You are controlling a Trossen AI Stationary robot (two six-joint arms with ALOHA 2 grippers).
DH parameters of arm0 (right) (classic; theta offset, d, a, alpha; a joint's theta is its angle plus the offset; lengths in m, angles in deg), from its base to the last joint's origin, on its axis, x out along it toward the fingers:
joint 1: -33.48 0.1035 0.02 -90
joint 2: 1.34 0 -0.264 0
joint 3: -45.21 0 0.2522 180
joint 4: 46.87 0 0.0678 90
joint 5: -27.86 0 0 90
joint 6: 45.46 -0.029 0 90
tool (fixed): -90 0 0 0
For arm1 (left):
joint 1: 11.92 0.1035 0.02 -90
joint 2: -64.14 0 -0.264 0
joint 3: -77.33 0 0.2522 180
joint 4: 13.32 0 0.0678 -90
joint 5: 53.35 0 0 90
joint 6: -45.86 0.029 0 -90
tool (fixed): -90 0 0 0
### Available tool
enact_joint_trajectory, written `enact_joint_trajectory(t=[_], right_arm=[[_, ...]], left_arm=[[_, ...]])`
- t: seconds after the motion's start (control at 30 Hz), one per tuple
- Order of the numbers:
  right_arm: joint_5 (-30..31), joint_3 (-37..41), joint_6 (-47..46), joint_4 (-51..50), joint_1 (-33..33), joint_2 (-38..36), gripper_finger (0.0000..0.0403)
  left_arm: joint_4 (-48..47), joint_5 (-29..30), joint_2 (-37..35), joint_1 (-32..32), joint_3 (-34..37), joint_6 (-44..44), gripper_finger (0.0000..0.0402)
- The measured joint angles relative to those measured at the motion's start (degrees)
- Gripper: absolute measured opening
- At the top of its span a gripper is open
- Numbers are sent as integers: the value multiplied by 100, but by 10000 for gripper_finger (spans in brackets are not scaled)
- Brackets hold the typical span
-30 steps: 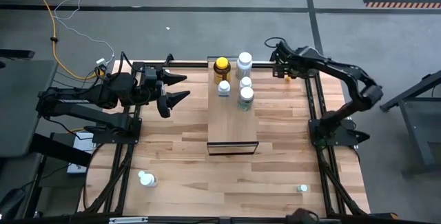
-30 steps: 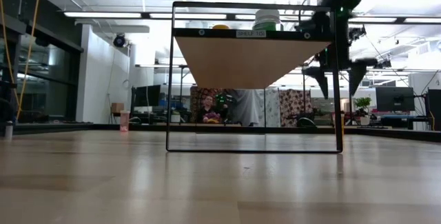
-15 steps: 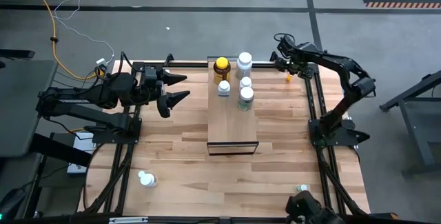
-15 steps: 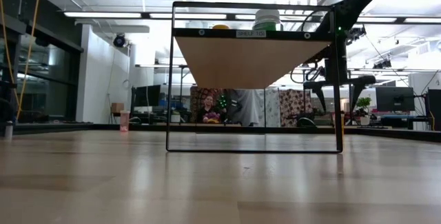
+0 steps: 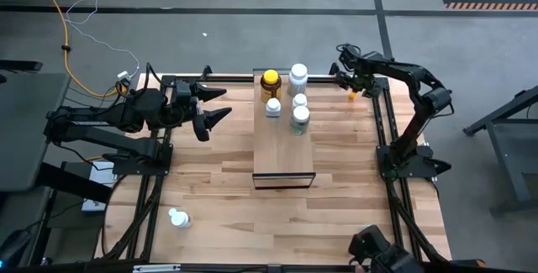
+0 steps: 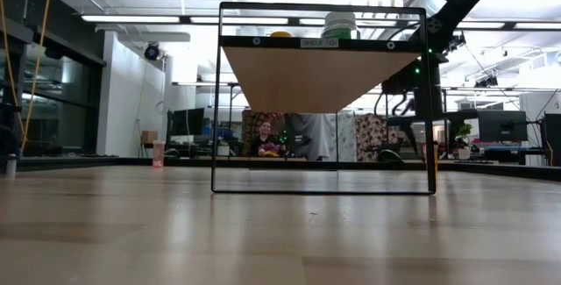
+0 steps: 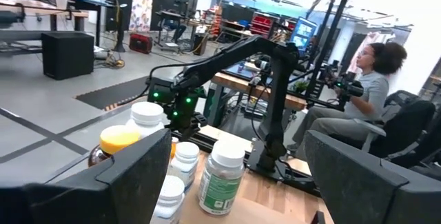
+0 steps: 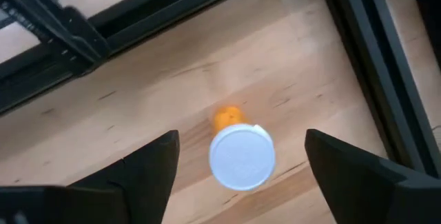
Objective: Pick and place medicine bottles onto shelf by color
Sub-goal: Put the orange pill bottle on the shelf
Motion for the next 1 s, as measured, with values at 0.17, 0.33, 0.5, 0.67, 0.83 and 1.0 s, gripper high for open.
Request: enact_joint_trajectory(t=[0.17, 0.33, 0.5, 0.67, 0.83, 1.0], right_arm=[[1, 0, 14, 0, -80, 0, 252], [25, 0, 14, 14, -80, 0, 203], [48, 0, 17, 80, -89, 0, 168], [55, 0, 177, 164, -91, 0, 140], [56, 0, 448, 147, -89, -6, 117], [62, 4, 667, 108, -74, -224, 107]], left_arm=[[2, 1, 0, -2, 0, 2, 321], [2, 1, 0, -1, 0, 1, 321], [2, 1, 0, 0, 0, 2, 321], [2, 1, 0, -2, 0, 2, 321], [2, 1, -2, -2, 0, 2, 321], [2, 1, -2, -2, 0, 2, 321]])
